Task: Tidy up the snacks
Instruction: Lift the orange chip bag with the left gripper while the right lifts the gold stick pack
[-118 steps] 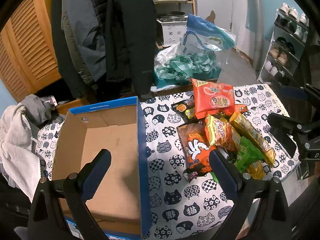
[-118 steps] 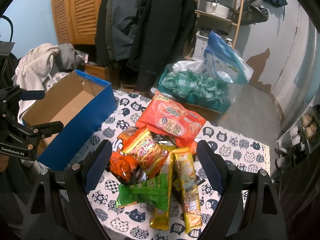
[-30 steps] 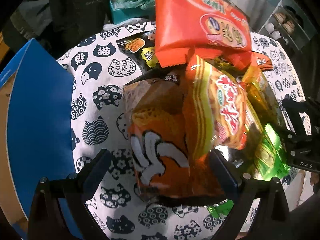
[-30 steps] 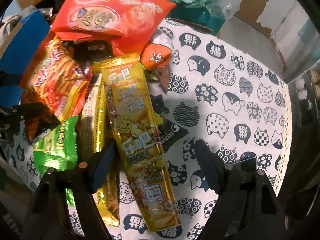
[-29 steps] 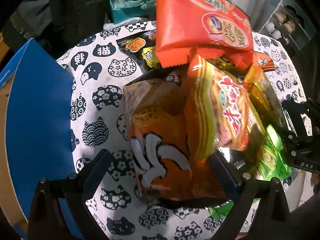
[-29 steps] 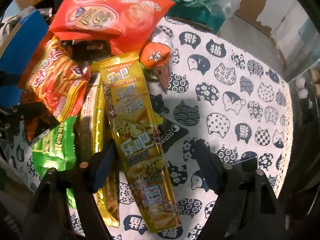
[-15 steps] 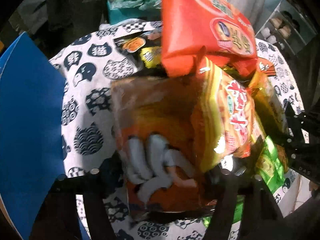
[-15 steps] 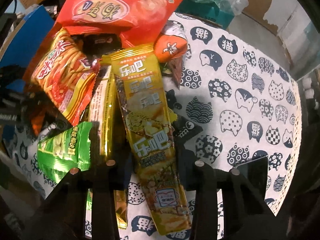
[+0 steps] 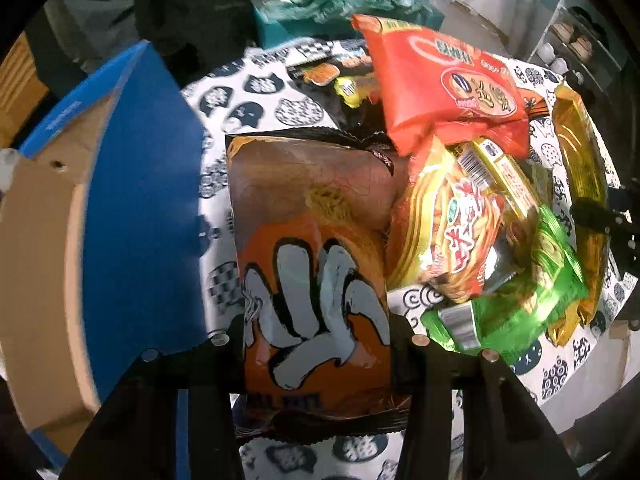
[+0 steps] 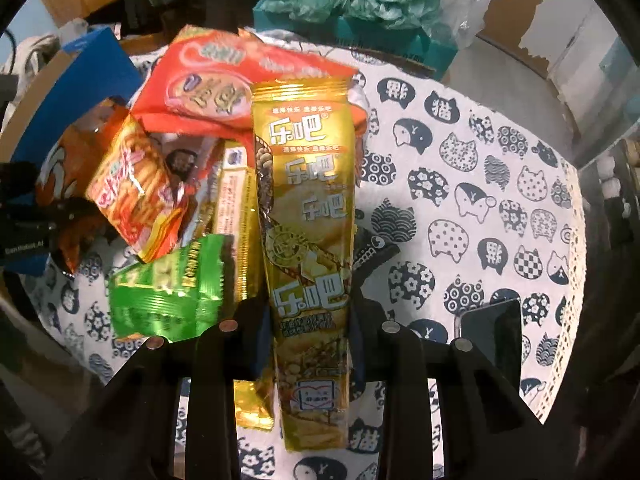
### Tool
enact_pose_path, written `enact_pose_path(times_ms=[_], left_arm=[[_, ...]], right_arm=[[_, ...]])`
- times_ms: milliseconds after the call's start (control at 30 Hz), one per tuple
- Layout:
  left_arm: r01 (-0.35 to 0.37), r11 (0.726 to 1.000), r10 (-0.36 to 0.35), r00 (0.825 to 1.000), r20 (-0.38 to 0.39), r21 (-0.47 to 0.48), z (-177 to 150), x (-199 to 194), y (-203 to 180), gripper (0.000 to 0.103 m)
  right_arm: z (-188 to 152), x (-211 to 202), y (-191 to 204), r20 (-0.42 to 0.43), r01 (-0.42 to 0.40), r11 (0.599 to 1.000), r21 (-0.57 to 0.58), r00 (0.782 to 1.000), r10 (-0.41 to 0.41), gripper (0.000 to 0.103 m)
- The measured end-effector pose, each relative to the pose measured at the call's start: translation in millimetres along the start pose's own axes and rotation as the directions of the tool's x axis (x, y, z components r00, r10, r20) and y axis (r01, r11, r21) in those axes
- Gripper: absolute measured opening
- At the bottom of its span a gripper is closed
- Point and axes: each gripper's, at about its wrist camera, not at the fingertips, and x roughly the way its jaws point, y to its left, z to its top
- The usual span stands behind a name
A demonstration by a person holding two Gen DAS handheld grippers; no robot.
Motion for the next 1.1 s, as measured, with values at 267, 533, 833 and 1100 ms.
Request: enact_pose_path(times_ms=[267,533,833,1100], left_arm=[[-0.027,1.000,0.026,0.992,0.124,0.008,-22,-54,-1,0.047],[-0.031,0.999,0.028,0.978,0.207,0.009,-30,-88,3,0.047],[-0.027,0.999,0.032,0.965,0.261,-0.021,-39,-119,9,0.047],[-0.033,0.998,0.048,0.944,0.326,-0.050,-43,-144,25,0.047]], right_arm=[[-1,-26,12,0.071,0.007,1.000,-0.007,0.997,-0.007,0.030],[-4,-57,24,0.150,0.008,1.000,-0.009,0.989,-0.006,0.030],[9,-88,36,0.227,-0.003,1.000,-0.026,0.974,0.009,0.030],[30,-110,57,0.276,-0.064,0.997,-0.040,0.958,0.072,0.030]])
